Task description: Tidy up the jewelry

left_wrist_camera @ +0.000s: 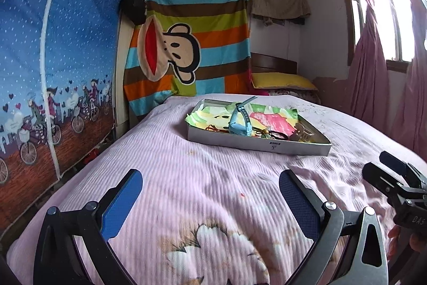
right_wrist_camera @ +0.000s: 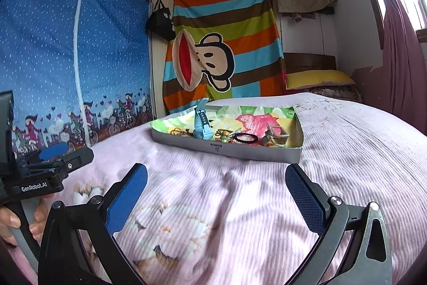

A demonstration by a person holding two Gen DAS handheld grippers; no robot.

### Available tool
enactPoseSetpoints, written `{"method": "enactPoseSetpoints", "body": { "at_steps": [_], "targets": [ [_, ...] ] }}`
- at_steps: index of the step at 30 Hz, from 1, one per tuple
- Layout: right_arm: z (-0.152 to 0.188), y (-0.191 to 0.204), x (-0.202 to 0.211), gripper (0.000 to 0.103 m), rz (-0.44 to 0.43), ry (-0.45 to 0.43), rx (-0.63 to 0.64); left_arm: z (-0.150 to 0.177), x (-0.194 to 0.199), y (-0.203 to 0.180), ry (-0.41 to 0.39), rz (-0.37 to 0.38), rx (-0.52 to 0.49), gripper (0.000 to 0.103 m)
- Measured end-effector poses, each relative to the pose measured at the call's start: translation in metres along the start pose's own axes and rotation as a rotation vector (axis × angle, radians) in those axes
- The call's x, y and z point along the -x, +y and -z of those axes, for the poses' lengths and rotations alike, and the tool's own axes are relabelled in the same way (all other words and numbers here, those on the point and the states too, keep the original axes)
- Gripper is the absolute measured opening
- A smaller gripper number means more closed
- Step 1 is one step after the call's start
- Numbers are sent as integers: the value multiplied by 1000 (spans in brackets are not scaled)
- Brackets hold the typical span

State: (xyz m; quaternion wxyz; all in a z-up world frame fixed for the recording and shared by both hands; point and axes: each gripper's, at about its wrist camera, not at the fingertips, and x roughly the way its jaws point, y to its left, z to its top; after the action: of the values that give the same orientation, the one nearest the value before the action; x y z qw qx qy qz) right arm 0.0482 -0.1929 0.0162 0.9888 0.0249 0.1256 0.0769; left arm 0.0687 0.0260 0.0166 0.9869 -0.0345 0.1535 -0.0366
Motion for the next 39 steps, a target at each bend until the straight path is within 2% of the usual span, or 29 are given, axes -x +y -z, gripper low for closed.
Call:
{"method": "enactPoseSetpoints", "body": {
  "at_steps": [7,39],
  "targets": [
    [5,-7,-3,102,11,20,-22,8,0,-13,-3,3,-78,103],
    [7,-9,-8,102,21,32,-33,9,-1,-6,5,8,-42,103]
  ]
}}
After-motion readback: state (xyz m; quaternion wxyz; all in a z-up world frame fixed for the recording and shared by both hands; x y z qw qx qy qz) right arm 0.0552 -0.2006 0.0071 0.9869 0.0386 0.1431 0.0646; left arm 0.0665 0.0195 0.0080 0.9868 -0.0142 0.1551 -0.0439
